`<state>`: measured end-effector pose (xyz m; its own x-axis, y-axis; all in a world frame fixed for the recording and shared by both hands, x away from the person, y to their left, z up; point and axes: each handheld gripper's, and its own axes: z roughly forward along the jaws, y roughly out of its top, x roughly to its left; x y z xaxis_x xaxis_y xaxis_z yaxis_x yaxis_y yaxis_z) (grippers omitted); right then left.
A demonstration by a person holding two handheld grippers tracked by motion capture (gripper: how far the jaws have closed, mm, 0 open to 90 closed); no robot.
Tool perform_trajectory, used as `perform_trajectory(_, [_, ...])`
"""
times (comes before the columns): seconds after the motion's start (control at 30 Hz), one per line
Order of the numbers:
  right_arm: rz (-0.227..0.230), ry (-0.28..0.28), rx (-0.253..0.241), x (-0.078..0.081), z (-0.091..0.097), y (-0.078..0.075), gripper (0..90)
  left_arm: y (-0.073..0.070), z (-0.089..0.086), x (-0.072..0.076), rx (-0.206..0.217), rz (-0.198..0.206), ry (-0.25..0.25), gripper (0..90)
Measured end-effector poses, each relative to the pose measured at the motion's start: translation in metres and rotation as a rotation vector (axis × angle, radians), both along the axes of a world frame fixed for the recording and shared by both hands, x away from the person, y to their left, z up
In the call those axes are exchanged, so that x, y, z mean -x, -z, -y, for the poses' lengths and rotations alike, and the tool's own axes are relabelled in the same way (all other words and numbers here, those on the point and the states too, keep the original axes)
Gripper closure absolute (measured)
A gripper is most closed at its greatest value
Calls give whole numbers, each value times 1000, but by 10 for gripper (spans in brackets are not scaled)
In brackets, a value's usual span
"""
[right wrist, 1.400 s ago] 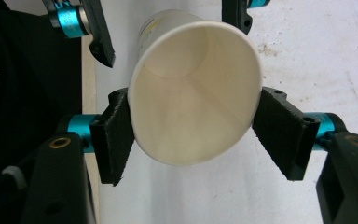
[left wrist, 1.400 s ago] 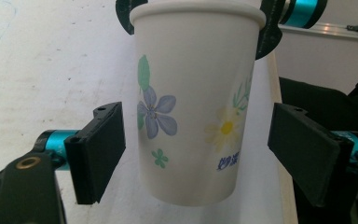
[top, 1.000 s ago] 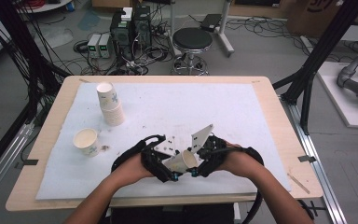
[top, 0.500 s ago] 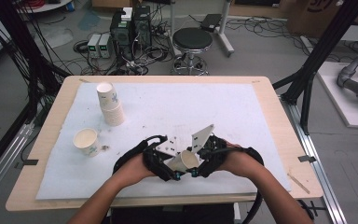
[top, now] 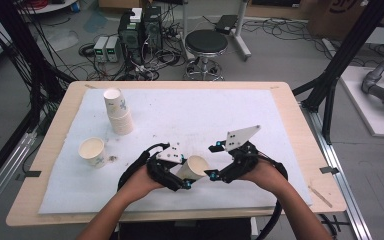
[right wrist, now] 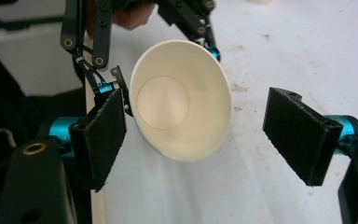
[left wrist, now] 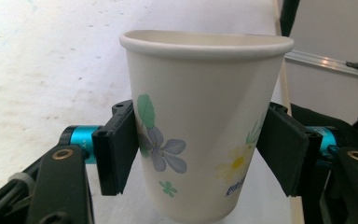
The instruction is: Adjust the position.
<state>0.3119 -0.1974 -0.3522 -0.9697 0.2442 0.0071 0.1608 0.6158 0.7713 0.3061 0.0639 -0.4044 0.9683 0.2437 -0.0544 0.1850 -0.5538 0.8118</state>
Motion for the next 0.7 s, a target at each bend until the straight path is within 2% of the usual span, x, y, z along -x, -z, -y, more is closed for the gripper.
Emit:
perform_trajectory(0.13, [5,66,-80,1,15,6,221,4,-6,0,32,-2,-32,319])
perform_trajectory(0.33, [36,176,-159,4,37,14,221,9,-15,-1,100,-4,-85,318])
perform_trajectory(0.53, [54,302,-185,5,61,28,221,12,-26,-1,189,0,-150,316])
perform_trajectory(0.7, [41,387,-207,5,79,41,221,14,-35,-1,242,22,-200,312])
